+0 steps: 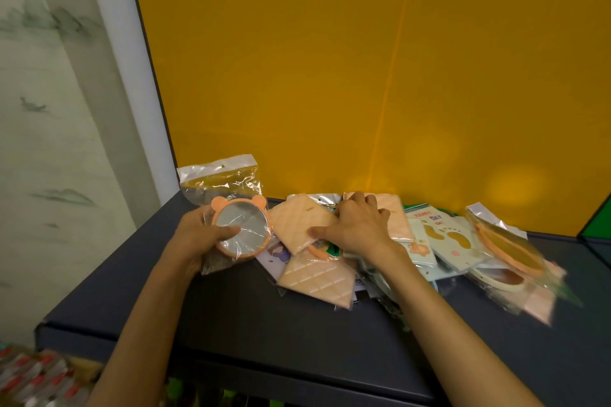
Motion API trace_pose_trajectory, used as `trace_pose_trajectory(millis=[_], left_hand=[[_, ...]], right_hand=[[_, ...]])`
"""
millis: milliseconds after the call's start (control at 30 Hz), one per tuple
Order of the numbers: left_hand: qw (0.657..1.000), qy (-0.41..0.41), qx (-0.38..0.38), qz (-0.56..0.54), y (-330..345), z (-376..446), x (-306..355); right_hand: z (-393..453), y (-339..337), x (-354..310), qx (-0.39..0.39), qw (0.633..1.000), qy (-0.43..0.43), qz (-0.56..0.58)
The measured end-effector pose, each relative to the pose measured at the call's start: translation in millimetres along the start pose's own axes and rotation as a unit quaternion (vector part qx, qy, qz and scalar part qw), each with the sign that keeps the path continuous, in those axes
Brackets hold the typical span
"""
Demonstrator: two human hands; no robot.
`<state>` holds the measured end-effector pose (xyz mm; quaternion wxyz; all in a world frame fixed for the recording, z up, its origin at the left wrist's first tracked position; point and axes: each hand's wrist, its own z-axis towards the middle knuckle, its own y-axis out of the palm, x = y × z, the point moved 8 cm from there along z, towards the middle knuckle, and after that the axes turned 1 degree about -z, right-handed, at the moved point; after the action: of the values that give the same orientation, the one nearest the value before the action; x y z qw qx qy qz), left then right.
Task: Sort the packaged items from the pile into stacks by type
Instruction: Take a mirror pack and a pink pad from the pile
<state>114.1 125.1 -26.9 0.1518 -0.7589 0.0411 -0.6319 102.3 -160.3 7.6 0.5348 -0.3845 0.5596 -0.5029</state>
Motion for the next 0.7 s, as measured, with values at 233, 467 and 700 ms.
trace_pose_trajectory(millis=[233,467,700], left_hand=[[0.998,-0.036,-0.035,-0.024,-8.0,2.4,-11.4],[0.983,-0.048,-0.083,-0.156,-12.2,-0.2,-14.3],[0.964,-0.039,-0.1,-0.244,5.9,-12.8,7.0]], right_hand=[[-2.0,4.9,-18.5,-0.01,1.0,0.004,-0.029],[5.3,2.9,-21.0,-0.04,0.991,0.04,0.124],[-6.6,5.8,5.1,-0.054,0.858,0.1,0.501]])
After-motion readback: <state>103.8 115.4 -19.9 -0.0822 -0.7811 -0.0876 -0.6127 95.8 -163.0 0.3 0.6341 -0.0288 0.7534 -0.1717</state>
